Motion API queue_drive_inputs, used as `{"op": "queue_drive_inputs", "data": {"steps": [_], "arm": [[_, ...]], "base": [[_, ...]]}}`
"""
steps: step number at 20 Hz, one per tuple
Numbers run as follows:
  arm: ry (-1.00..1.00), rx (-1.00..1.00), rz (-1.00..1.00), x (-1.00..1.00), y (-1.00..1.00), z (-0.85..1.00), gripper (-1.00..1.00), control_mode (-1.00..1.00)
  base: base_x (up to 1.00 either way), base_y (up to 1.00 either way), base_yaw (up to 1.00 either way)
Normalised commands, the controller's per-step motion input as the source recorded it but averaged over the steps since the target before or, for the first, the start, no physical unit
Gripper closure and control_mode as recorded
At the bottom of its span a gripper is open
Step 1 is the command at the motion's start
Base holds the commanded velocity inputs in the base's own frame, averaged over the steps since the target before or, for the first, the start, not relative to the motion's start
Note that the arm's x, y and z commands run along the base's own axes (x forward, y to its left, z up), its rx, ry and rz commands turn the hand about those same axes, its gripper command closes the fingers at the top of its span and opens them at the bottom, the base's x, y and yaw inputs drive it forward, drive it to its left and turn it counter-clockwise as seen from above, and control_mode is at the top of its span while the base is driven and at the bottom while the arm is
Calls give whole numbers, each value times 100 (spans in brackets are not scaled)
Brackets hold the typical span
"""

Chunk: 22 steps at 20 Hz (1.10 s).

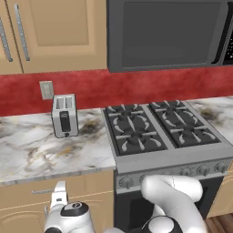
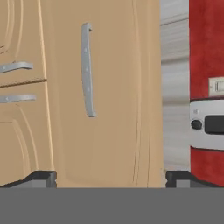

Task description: Take the tongs from the drawer on the left and place them on the dining counter next to the tray containing the hot dog.

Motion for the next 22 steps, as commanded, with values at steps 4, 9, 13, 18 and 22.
{"op": "queue_drive_inputs", "data": {"steps": [4, 9, 13, 18, 22], "arm": [[-4, 0, 0, 18, 0, -16, -100, -100], [-5, 0, 0, 23, 0, -13, -100, -100], [-5, 0, 0, 16, 3, -23, -100, -100], [-4, 0, 0, 21, 11, -30, -100, -100], [-5, 0, 0, 14, 23, -27, -100, -100]], "base": [[0, 0, 0], [0, 0, 0], [0, 0, 0], [0, 0, 0], [0, 0, 0]]}}
